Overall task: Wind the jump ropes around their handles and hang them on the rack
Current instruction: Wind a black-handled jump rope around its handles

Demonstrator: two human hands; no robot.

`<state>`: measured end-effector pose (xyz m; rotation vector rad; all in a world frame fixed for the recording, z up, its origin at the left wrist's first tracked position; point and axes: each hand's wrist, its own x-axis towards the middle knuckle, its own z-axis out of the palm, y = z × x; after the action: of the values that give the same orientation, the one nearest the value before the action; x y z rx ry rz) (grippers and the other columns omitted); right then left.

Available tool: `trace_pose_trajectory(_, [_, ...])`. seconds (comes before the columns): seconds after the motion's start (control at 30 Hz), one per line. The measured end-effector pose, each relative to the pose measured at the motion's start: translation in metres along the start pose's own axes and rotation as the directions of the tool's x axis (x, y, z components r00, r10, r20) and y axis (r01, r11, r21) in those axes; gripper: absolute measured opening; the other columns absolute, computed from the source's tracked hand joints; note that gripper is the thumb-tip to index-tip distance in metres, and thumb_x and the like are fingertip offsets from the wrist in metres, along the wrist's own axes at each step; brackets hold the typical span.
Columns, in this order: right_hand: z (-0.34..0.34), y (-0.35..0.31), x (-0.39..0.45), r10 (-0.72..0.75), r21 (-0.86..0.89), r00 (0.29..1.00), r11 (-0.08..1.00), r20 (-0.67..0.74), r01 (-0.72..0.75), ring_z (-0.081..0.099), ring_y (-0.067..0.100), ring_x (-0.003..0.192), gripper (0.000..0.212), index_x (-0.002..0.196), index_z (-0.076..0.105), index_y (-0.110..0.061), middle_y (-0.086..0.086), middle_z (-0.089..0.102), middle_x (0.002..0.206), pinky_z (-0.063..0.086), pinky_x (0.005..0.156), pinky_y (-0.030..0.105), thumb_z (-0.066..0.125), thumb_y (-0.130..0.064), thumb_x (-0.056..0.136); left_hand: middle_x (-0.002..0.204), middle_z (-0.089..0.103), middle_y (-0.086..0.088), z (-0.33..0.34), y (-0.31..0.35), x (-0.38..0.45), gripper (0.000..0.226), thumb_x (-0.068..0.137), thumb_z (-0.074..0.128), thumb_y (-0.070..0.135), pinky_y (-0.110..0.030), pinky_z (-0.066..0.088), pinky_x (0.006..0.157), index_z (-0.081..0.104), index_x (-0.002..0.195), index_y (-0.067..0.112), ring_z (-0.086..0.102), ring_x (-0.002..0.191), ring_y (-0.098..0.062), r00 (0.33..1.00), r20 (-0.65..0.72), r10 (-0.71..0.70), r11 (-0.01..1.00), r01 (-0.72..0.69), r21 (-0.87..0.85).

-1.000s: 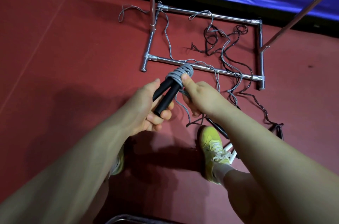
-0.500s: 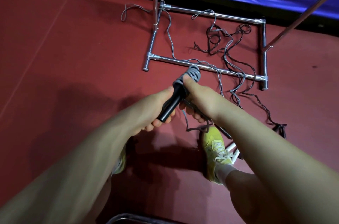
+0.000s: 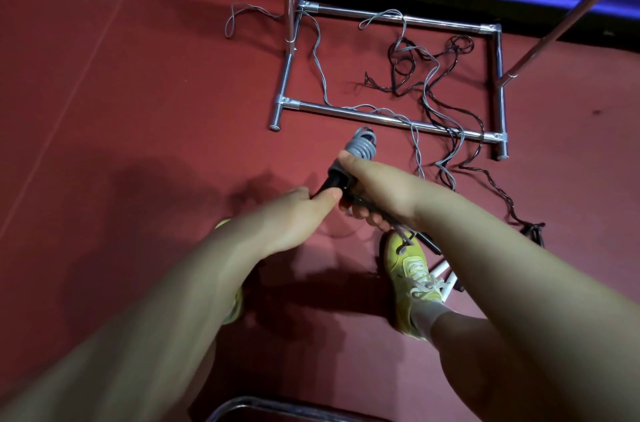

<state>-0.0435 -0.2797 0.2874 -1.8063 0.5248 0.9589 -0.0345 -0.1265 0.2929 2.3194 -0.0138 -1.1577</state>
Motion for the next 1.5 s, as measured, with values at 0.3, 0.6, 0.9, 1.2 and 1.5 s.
trace_pose_trajectory(0.3, [-0.004, -0.001, -0.005, -0.283, 0.238, 0.952, 0.923, -0.115, 0.303, 0.03, 0.018, 0.041, 0.048, 0.064, 0.048, -0.012, 0.003, 0.038, 0.045, 0.025, 0.047, 0.03, 0.039, -0.049, 0.093, 0.085, 0.064, 0.006, -0.005, 0.009, -0.009, 0.023, 0.087, 0.059, 0.043, -0.03, 0.047, 0.073, 0.058, 0.097, 0.023, 0.064, 0.072, -0.012, 0.984, 0.141, 0.104, 0.883, -0.026, -0.468])
trace_pose_trajectory(0.6, [-0.006, -0.011, -0.008, -0.388, 0.613, 0.902, 0.671, -0.191, 0.418, 0.032, 0.015, 0.045, 0.037, 0.079, 0.05, -0.014, 0.005, 0.039, 0.056, 0.016, 0.046, 0.026, 0.041, -0.049, 0.072, 0.08, 0.07, -0.013, -0.013, 0.02, -0.025, 0.076, 0.071, 0.034, 0.068, -0.029, 0.05, 0.061, 0.073, 0.085, 0.004, 0.068, 0.07, -0.024, 0.789, 0.475, 0.39, 0.422, 0.305, -0.854])
trace_pose_trajectory(0.9, [-0.014, 0.001, -0.003, -0.435, 0.598, 0.897, 0.74, 0.078, 0.307, 0.038, 0.014, 0.042, 0.056, 0.084, 0.054, -0.01, 0.024, 0.039, 0.087, 0.034, 0.042, 0.021, 0.049, -0.065, 0.076, 0.06, 0.05, 0.005, -0.001, 0.024, -0.028, 0.063, 0.082, 0.03, 0.068, -0.014, 0.037, 0.037, 0.06, 0.08, 0.013, 0.035, 0.037, -0.003, 0.782, 0.492, 0.383, 0.231, 0.434, -0.871])
trace_pose_trajectory(1.2, [-0.021, -0.005, -0.019, -0.476, 0.644, 0.868, 0.71, 0.141, 0.285, 0.037, 0.008, 0.039, 0.038, 0.092, 0.048, -0.009, -0.005, 0.048, 0.047, 0.033, 0.04, 0.018, 0.035, -0.045, 0.087, 0.076, 0.066, 0.001, -0.005, 0.021, -0.027, 0.057, 0.081, 0.04, 0.057, -0.02, 0.047, 0.043, 0.073, 0.089, 0.011, 0.054, 0.047, -0.008, 0.812, 0.46, 0.36, 0.288, 0.372, -0.882])
trace_pose_trajectory(1.5, [-0.021, 0.002, -0.006, -0.483, 0.428, 0.87, 0.81, 0.099, 0.401, 0.035, 0.016, 0.054, 0.056, 0.1, 0.051, -0.005, 0.006, 0.048, 0.068, 0.034, 0.045, 0.021, 0.029, -0.054, 0.085, 0.061, 0.053, 0.007, -0.022, 0.016, -0.023, 0.049, 0.079, 0.042, 0.057, -0.016, 0.031, 0.041, 0.066, 0.079, 0.014, 0.027, 0.033, 0.0, 0.801, 0.498, 0.331, 0.397, 0.361, -0.844])
